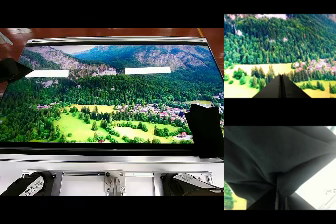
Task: Fold the shirts.
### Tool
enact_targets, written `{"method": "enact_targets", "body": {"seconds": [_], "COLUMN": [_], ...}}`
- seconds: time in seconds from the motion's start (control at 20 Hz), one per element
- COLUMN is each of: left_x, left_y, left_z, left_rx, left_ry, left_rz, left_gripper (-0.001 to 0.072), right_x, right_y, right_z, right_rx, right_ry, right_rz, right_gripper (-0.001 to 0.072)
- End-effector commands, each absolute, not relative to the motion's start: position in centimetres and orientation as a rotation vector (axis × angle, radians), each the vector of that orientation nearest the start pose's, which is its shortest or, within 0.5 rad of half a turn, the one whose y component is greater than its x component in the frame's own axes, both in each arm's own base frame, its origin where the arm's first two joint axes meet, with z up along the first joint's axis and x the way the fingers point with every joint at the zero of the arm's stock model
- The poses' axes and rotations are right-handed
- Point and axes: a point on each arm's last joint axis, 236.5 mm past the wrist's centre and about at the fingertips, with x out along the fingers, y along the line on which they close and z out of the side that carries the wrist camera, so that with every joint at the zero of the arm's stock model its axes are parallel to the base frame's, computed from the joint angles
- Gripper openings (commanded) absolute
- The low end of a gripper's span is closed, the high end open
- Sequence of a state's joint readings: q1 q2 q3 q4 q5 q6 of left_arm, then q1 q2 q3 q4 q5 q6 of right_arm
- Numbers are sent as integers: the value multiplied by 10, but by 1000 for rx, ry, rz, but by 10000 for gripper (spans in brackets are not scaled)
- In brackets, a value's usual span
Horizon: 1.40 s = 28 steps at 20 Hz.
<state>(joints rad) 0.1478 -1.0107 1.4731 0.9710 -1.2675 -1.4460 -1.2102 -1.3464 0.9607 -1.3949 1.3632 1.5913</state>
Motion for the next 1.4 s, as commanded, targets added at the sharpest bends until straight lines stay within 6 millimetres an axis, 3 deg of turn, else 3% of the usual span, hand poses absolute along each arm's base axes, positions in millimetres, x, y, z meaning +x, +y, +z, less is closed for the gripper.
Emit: {"method": "enact_targets", "body": {"seconds": [0.0, 0.05, 0.1, 0.2, 0.3, 0.4, 0.45, 0.5, 0.6, 0.7, 0.75, 0.8, 0.85, 0.95, 1.2, 1.35], "left_x": [374, 375, 375, 381, 392, 403, 408, 412, 415, 406, 394, 378, 362, 345, 365, 373], "left_y": [-74, -74, -74, -72, -68, -70, -77, -86, -112, -137, -149, -158, -162, -158, -163, -167], "left_z": [261, 261, 260, 261, 262, 257, 249, 234, 191, 137, 109, 87, 67, 46, 45, 47], "left_rx": [-337, -338, -338, -342, -353, -326, -271, -218, -97, 46, 131, 187, 227, 258, 238, 227], "left_ry": [717, 718, 719, 704, 675, 666, 675, 711, 833, 1010, 1110, 1211, 1317, 1440, 1369, 1334], "left_rz": [-377, -377, -377, -369, -353, -364, -395, -412, -415, -380, -386, -409, -423, -421, -418, -421], "left_gripper": [38, 38, 38, 38, 38, 37, 36, 35, 35, 37, 77, 345, 704, 720, 720, 720], "right_x": [110, 107, 110, 124, 142, 174, 200, 231, 291, 333, 336, 336, 334, 332, 342, 342], "right_y": [-240, -243, -244, -251, -267, -292, -299, -293, -243, -158, -127, -107, -91, -66, -22, -10], "right_z": [-76, -72, -65, -43, -1, 60, 96, 128, 159, 143, 121, 100, 83, 62, 53, 53], "right_rx": [1144, 1113, 1060, 1039, 1015, 920, 838, 749, 588, 440, 383, 370, 342, 291, 236, 225], "right_ry": [1405, 1405, 1398, 1315, 1185, 984, 882, 805, 777, 930, 1047, 1146, 1238, 1352, 1382, 1385], "right_rz": [-855, -861, -818, -802, -823, -830, -799, -735, -542, -318, -281, -294, -275, -206, -93, -62], "right_gripper": [142, 460, 693, 694, 693, 693, 693, 692, 692, 693, 694, 696, 695, 695, 694, 694]}}
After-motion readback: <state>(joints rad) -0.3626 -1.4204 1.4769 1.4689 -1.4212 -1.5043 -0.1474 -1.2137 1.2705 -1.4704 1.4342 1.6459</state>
